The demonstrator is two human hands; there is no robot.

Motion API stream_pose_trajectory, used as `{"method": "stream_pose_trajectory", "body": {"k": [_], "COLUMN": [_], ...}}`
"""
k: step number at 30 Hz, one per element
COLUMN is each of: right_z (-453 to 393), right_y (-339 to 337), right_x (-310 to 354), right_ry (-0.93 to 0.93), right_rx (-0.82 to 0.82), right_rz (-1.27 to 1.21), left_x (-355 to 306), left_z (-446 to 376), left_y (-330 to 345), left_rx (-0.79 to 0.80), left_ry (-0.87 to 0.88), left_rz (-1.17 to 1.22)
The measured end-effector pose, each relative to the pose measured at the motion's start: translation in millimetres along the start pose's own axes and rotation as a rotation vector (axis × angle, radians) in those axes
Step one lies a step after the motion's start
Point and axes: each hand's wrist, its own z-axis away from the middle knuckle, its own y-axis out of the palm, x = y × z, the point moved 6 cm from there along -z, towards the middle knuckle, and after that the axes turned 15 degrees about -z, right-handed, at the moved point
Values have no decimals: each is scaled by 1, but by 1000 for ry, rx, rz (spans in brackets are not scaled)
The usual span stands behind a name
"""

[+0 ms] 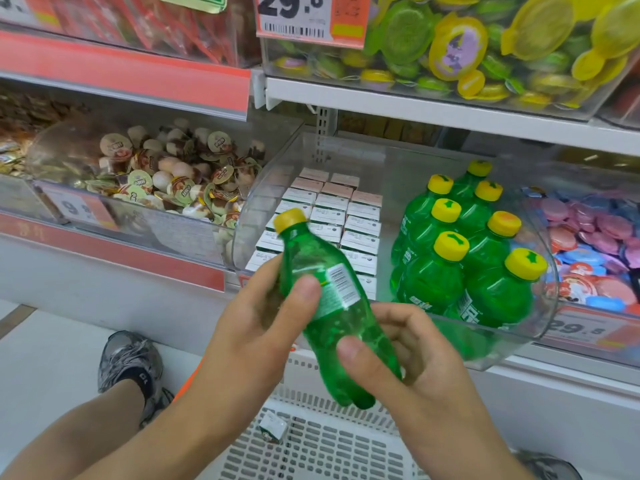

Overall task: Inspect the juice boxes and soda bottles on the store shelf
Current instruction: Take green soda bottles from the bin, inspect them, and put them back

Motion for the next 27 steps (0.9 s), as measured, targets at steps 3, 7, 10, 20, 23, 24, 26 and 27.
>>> {"method": "stream_pose_trajectory", "body": {"k": [3, 7, 10, 20, 23, 24, 26, 27], "right_z": [-2, -4, -2, -14, -14, -13, -11, -9], "right_y": [-8, -3, 2, -37, -34, -31, -29, -27], "right_x": [6, 3, -4, 9, 14, 16, 15, 15], "right_ry": [-51, 121, 358, 175, 89, 79, 64, 48], "right_rx": [5, 89, 115, -64, 26, 36, 48, 76], "right_rz": [88, -74, -394, -416, -354, -324, -276, -245], "left_x": [2, 10, 13, 12, 9, 9, 7, 7], "left_z": [1, 3, 0, -3, 3, 5, 6, 7], "left_y": [-3, -6, -10, -8, 4, 7, 13, 15], "left_rx": [-77, -158, -187, 263, 405, 426, 442, 442], "left_ry": [-19, -72, -115, -303, -219, -191, -144, -120], "left_rz": [45, 159, 201, 51, -80, -126, -196, -214]}}
